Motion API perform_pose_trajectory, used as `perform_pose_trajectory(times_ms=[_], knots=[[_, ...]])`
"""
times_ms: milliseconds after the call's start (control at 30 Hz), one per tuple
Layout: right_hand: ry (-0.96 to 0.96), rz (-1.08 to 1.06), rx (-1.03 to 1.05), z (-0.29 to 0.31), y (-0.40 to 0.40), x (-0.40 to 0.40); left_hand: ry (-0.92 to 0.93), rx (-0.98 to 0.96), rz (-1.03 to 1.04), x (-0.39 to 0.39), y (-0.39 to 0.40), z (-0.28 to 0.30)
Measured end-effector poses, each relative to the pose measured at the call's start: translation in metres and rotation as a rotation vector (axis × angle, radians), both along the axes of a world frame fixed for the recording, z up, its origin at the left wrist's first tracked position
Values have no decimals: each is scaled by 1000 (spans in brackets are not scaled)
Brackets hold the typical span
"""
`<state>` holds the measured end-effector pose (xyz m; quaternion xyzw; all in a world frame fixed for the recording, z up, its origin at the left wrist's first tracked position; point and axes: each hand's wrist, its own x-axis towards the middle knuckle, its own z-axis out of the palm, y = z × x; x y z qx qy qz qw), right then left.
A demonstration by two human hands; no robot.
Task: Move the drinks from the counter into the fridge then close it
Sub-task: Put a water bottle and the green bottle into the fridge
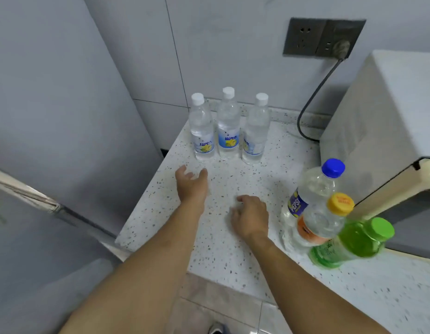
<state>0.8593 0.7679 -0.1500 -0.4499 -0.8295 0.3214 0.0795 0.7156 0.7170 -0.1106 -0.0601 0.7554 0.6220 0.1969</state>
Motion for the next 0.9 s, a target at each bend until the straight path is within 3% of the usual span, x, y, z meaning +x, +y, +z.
perform_pose_trajectory(times_ms=[133,500,700,800,900], knots=[[-72,36,126,-13,-3,-1,9,-25,-9,-25,39,7],[-82,65,132,-16,-2,-1,215,8,-133,-82,82,20],[-63,60,104,-18,0,-3,251,-34,-124,-69,67,13],[-14,94,77,-18,-1,3,297,-57,-93,-43,50,9],[160,136,53,-14,-9,15,306,-58,-102,-14,29,7]])
